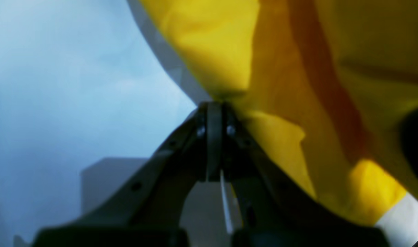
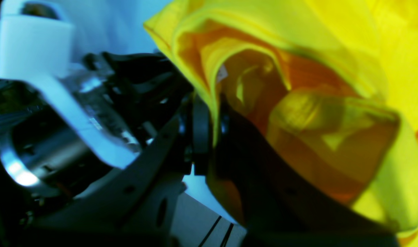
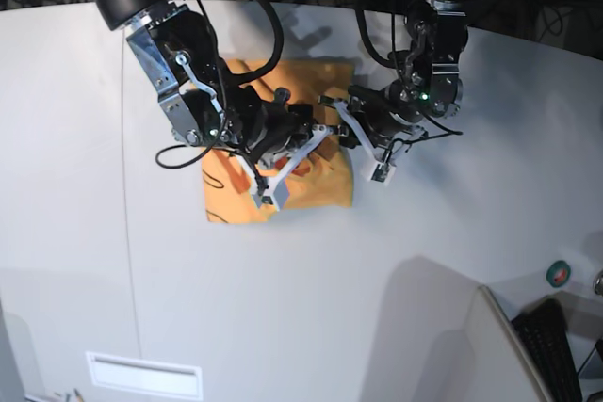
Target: Layout the t-shirt on the table in an organized manner, then fold the t-shirt properly
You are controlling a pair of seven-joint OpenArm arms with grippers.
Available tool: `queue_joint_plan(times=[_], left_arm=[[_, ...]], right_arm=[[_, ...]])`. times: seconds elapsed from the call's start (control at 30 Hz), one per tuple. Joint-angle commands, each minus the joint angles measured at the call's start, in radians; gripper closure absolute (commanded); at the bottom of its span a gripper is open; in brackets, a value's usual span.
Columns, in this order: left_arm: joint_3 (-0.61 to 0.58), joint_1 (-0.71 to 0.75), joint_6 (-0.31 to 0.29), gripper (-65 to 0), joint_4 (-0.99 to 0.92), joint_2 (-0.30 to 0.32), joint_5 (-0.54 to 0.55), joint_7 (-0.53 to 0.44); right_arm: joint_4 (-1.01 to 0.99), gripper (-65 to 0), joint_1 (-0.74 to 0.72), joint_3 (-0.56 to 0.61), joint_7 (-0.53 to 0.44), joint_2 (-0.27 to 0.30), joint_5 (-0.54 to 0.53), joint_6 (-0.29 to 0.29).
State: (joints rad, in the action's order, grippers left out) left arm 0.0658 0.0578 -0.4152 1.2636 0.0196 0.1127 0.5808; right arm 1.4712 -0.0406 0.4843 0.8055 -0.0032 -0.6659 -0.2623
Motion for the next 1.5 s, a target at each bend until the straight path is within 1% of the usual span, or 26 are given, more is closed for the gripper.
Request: queue_joint_plan(times=[0.0,0.13,0.3,0.4,0.47,0.5,0.57,0.6,0.7,0.77,0.8,0.93,1.03,1.1,1.27,1.37,1.4,1.47], left_arm=[[0.001,-0.014,0.0,0.0,0.028,0.001,0.009,-0.011],[0.002,0.0,0.0,0.0,0.029,0.003,0.009,-0.009],[0.101,0.06,-0.003,0.0,0.117,0.006,0.009,-0.009],[0.156,0.126,-0.004,0.0,0.193,0.052,0.009,-0.009],[0.191,0.175,-0.004,0.0,0.238,0.079,0.034,-0.009],[0.211,0.199,-0.004,0.0,0.256,0.098,0.063,-0.009],[0.253,0.253,-0.004,0.0,0.284,0.135,0.16,-0.009],[0.274,0.279,-0.004,0.0,0.296,0.159,0.221,-0.009],[0.317,0.342,-0.004,0.0,0.302,0.225,0.371,-0.009],[0.34,0.368,-0.004,0.0,0.301,0.254,0.431,-0.009],[0.352,0.374,-0.004,0.0,0.302,0.257,0.44,-0.009],[0.397,0.379,-0.004,0.0,0.302,0.254,0.442,-0.009],[0.4,0.373,-0.004,0.0,0.307,0.253,0.442,-0.009],[0.398,0.371,-0.004,0.0,0.307,0.253,0.442,-0.009],[0.397,0.359,-0.004,0.0,0.307,0.253,0.442,-0.009],[0.401,0.35,-0.004,0.0,0.288,0.254,0.442,-0.009],[0.403,0.35,-0.004,0.0,0.287,0.257,0.442,-0.009],[0.409,0.35,-0.004,0.0,0.284,0.259,0.442,-0.009]], right_arm=[[0.016,0.0,-0.018,-0.003,-0.031,-0.008,-0.015,0.004],[0.013,0.0,-0.015,-0.003,-0.056,-0.008,-0.015,0.004],[0.013,0.0,-0.015,-0.003,-0.056,-0.008,-0.016,0.004],[0.016,0.0,-0.014,-0.003,-0.056,-0.008,-0.016,0.004],[0.016,0.0,-0.012,-0.003,-0.057,-0.01,-0.016,0.005],[0.016,0.0,-0.012,-0.003,-0.057,-0.01,-0.016,0.007],[0.021,-0.2,-0.012,0.0,-0.057,-0.01,-0.016,0.007],[0.021,-8.1,-0.012,0.0,-0.057,-0.01,-0.016,0.007],[0.021,-28.5,-0.012,0.001,-0.057,-0.01,-0.016,0.007],[0.021,-38.6,-0.012,0.001,-0.057,-0.01,-0.016,0.007],[0.021,-40.2,-0.012,0.001,-0.057,-0.011,-0.016,0.007],[0.021,-40.4,-0.012,0.004,-0.057,-0.039,-0.015,0.007],[0.019,-40.4,-0.012,0.006,-0.054,-0.053,-0.015,0.007],[0.015,-40.4,-0.011,0.018,-0.051,-0.076,-0.015,0.007],[0.026,-40.4,-0.038,0.167,-0.056,-0.083,-0.013,0.007],[0.089,-39.9,-0.075,0.25,-0.054,-0.068,-0.01,0.002],[0.131,-38.1,-0.077,0.259,-0.056,-0.045,-0.01,0.001],[0.259,-27.3,-0.072,0.253,-0.053,0.01,-0.01,0.001]])
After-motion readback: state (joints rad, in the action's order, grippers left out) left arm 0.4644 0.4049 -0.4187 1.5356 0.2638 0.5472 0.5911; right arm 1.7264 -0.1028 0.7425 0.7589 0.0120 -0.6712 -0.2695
